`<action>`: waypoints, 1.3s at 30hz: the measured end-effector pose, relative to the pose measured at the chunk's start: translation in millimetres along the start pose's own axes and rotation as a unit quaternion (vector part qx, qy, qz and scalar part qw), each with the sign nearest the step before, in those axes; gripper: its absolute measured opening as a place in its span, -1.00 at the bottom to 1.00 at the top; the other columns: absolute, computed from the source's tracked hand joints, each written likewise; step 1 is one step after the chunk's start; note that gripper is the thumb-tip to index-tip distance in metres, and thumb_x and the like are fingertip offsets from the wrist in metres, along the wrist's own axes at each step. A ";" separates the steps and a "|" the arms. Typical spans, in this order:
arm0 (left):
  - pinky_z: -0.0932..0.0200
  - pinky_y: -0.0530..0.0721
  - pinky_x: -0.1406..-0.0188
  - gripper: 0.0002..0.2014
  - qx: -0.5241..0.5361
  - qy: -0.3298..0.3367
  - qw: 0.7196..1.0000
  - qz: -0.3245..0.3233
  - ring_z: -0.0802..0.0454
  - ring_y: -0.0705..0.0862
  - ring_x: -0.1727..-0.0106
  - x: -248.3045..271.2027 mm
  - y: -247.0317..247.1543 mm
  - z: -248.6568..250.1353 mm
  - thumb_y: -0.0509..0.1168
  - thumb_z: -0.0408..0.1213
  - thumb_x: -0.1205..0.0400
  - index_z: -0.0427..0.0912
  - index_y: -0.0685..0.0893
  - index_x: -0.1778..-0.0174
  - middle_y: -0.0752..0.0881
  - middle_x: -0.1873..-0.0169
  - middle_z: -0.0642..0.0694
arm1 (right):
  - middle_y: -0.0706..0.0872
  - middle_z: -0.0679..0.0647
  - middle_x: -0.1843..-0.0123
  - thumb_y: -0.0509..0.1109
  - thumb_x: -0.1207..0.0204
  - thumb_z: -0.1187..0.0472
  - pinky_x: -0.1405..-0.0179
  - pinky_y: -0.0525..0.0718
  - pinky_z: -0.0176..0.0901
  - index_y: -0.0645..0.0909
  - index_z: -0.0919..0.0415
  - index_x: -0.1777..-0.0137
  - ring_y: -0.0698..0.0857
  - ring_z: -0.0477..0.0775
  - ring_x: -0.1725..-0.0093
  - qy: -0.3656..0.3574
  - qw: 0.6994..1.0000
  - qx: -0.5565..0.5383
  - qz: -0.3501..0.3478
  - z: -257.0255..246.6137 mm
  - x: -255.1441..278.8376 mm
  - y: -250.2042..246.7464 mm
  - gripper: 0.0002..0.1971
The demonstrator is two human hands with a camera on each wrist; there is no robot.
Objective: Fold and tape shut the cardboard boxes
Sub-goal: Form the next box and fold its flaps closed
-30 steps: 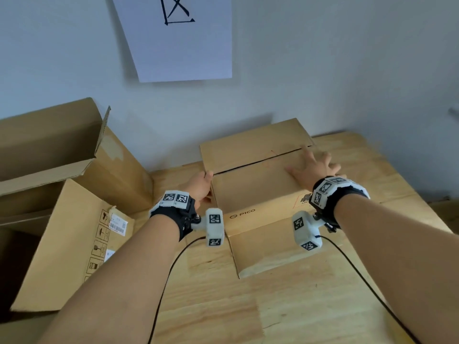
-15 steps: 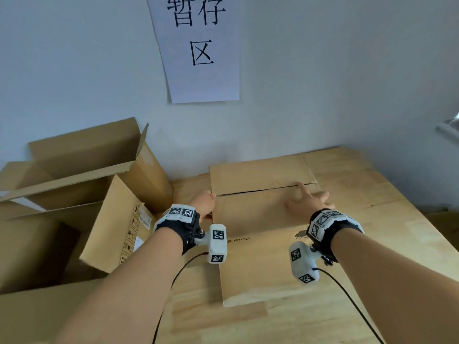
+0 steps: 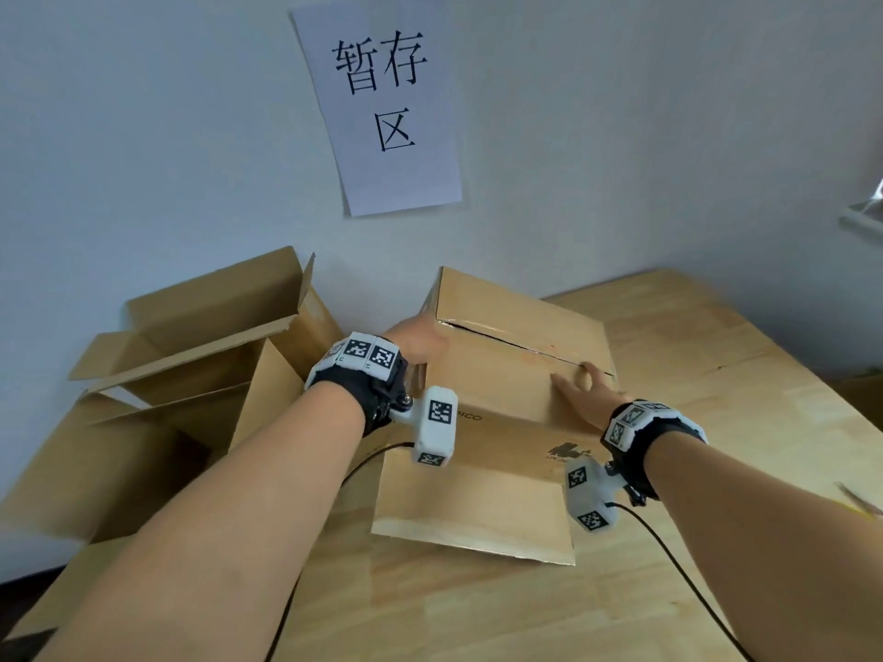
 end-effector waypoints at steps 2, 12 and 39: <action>-0.05 0.56 -0.36 -0.48 0.021 -0.003 1.000 -0.022 -0.13 0.59 -0.29 5.9 1.6 8.3 0.16 -0.27 -0.66 -0.13 0.24 -0.57 0.57 -0.35 -0.14 | 0.23 0.46 -0.56 0.01 -0.55 -0.39 -0.48 0.31 0.20 -0.04 -0.13 -0.65 0.33 0.47 -0.49 0.009 1.000 -0.010 -0.006 2.9 3.1 4.0 -0.27; -0.14 0.19 -0.61 -0.19 0.005 -0.034 0.999 -0.032 -0.20 0.15 -0.64 17.3 15.5 20.1 0.12 0.04 -0.70 0.10 -0.37 -0.63 -0.01 -0.68 -0.11 | 0.24 0.19 -0.61 0.00 -0.71 0.17 -0.51 0.29 0.14 0.20 0.24 -0.59 0.34 0.31 -0.52 -0.110 0.992 -0.055 0.039 -31.6 25.3 -20.0 -0.54; 0.18 0.37 -0.50 -0.46 0.137 0.114 0.983 -0.034 0.03 0.26 -0.57 52.6 24.5 56.5 0.04 -0.45 -0.74 0.05 0.24 -0.63 0.26 -0.60 -0.02 | 0.38 0.18 -0.53 0.13 -0.61 -0.21 -0.43 0.41 0.20 0.17 0.24 -0.58 0.44 0.31 -0.46 -0.143 0.982 -0.112 0.048 -119.2 63.1 -64.5 -0.31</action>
Point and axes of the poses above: each hand's wrist, its own x-axis away from the middle knuckle, its own y-axis out of the palm, z = x × y, the point moved 7 cm from there along -x, towards the middle knuckle
